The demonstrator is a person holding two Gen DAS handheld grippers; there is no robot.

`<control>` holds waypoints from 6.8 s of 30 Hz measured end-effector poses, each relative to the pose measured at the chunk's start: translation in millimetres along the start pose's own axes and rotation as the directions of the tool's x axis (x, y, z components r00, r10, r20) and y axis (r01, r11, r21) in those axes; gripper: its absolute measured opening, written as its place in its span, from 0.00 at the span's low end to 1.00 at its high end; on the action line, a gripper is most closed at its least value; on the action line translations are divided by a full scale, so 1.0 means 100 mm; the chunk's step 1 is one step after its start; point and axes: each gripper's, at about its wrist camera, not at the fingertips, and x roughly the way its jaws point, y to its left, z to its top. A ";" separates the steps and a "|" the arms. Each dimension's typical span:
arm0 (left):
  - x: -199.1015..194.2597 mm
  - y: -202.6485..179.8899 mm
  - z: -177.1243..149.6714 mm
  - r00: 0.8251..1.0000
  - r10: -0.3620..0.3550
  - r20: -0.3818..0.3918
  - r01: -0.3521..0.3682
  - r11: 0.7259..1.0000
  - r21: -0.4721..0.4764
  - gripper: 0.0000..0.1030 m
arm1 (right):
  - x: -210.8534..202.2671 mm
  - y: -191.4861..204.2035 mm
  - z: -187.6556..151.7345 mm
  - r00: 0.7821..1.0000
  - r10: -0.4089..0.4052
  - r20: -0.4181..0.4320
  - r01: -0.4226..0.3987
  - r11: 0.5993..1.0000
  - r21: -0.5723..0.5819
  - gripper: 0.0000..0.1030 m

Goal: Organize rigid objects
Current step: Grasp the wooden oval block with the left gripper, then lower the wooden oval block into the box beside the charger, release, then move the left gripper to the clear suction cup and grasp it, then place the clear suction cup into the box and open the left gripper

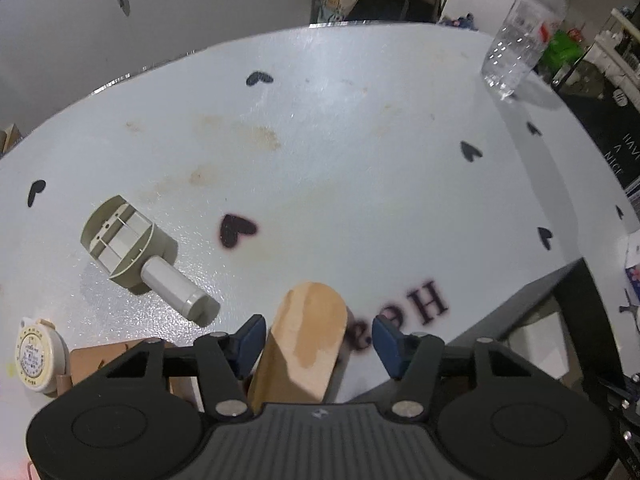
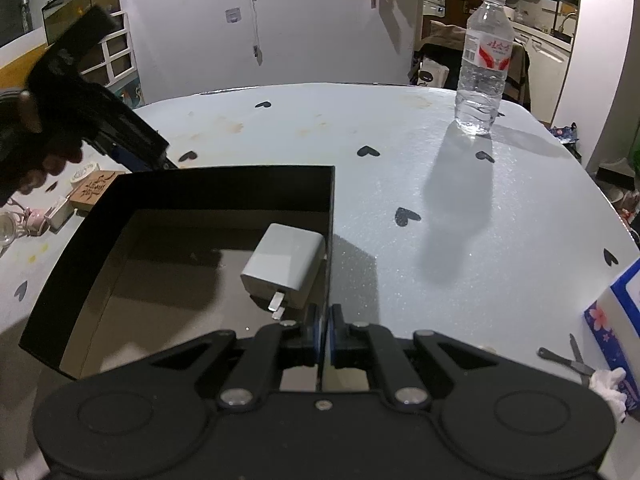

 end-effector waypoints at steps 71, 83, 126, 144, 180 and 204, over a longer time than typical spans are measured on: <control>-0.60 -0.93 -0.85 0.967 -0.151 0.205 0.192 0.962 -0.196 0.39 | -0.01 0.03 -0.02 1.000 -0.017 0.021 0.017 1.000 0.016 0.04; -0.13 -1.04 -0.77 0.982 -0.067 0.175 0.109 0.964 -0.242 0.39 | -0.02 0.03 -0.05 0.999 -0.014 0.029 0.014 1.000 0.014 0.05; -1.40 -0.06 -1.75 0.905 0.098 0.413 -0.006 0.976 -0.218 1.00 | -0.03 -0.01 -0.05 0.999 0.005 0.033 -0.006 1.000 0.031 0.05; -1.43 1.49 -2.34 0.798 0.500 0.336 -0.301 0.814 -0.497 1.00 | 0.00 0.03 -0.04 1.000 -0.016 0.027 0.015 0.999 0.034 0.05; -1.17 2.26 -2.43 0.852 0.373 0.369 -0.103 0.809 -0.579 0.35 | 0.07 0.05 -0.03 0.999 -0.041 -0.004 0.041 0.998 0.039 0.04; -1.65 0.50 -2.07 0.844 -0.042 0.534 0.192 0.955 -0.228 0.35 | 0.05 0.07 -0.06 0.999 -0.046 -0.001 0.046 0.998 0.044 0.04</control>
